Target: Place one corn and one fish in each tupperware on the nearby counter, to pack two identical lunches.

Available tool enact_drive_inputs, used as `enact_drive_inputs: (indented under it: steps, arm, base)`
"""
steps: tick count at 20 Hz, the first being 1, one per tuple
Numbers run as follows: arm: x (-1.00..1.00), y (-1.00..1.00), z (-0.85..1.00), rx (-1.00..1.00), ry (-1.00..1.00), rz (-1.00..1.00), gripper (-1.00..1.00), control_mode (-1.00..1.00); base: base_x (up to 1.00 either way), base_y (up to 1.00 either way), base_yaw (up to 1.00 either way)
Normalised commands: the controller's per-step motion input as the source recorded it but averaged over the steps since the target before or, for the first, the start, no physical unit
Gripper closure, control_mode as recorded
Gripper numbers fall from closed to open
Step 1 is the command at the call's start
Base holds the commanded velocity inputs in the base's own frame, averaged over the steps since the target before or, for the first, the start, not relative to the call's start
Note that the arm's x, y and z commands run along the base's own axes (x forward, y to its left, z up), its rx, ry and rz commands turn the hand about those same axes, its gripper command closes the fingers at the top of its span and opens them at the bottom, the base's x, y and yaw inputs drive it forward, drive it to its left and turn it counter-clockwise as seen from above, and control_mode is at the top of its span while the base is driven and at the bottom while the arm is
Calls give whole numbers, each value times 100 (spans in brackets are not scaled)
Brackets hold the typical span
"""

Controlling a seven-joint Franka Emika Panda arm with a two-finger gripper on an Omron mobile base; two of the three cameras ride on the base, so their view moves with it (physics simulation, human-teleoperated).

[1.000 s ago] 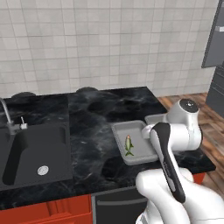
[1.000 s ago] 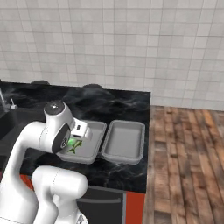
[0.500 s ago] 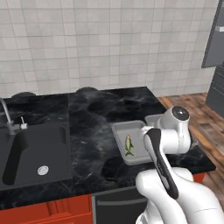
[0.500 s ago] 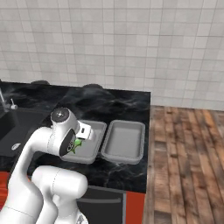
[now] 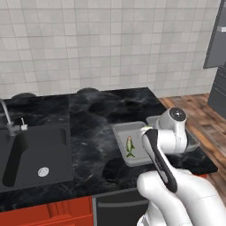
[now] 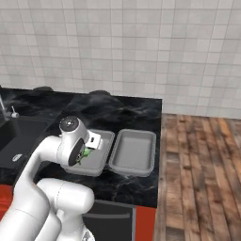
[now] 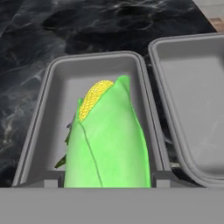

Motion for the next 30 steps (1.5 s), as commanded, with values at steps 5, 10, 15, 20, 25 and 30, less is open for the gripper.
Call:
enact_drive_inputs:
  steps: [5, 10, 15, 20, 25, 30]
  arm:
    - [8, 0, -47, 0, 6, 0, 100, -100]
    - [10, 0, -61, 0, 12, 0, 100, -100]
    - [20, 0, -46, 0, 4, 0, 100, -100]
    - [18, 6, -47, 0, 2, 0, 100, -100]
    - [17, 17, -50, 0, 3, 0, 100, -100]
    - [13, 9, -35, 0, 2, 0, -100, -100]
  base:
    - [0, 0, 0]
    - [0, 0, 0]
    - [0, 0, 0]
    - [0, 0, 0]
    - [0, 0, 0]
    - [0, 0, 0]
